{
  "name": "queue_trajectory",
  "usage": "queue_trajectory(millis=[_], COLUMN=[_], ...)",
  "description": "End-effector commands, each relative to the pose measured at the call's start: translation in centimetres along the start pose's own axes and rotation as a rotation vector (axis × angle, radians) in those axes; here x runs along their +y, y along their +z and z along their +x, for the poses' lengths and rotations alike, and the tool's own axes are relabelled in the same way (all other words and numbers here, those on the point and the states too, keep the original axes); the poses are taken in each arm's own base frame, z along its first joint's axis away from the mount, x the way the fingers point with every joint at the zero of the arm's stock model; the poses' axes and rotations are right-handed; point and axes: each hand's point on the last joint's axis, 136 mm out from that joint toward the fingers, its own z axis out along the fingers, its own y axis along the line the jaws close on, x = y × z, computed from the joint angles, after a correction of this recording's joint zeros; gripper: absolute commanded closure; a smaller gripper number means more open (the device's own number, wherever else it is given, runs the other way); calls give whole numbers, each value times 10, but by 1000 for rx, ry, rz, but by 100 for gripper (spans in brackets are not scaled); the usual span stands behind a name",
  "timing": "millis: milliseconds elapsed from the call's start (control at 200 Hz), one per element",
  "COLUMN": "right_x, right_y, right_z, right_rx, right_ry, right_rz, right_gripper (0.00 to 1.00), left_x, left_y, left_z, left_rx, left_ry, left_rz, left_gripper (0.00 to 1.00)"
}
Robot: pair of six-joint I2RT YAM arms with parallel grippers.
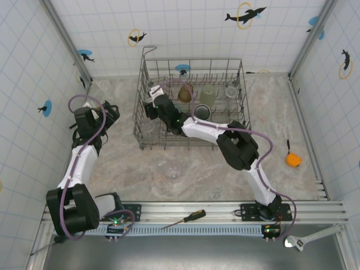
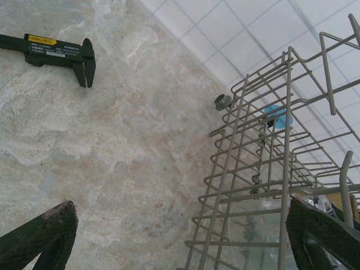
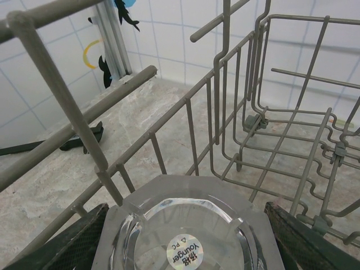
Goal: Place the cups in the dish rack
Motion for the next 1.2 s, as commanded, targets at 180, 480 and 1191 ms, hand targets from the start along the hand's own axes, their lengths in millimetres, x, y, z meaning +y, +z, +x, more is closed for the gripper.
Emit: queue_trajectory(millis=[180, 480, 1191], right_x=[2, 6, 2], right_y=[7, 6, -8], right_z=[17, 12, -46], right_rx=[6, 12, -23], right_ry=[-33, -33, 67], right_rz=[23, 26, 18], right_gripper=[50, 21, 0], left_x=[-3, -4, -4], left_y=[-1, -1, -5], left_z=[1, 1, -2], left_rx=[-2, 0, -17], left_ry=[-7, -10, 1], left_rz=[28, 29, 22], left_gripper=[3, 3, 3])
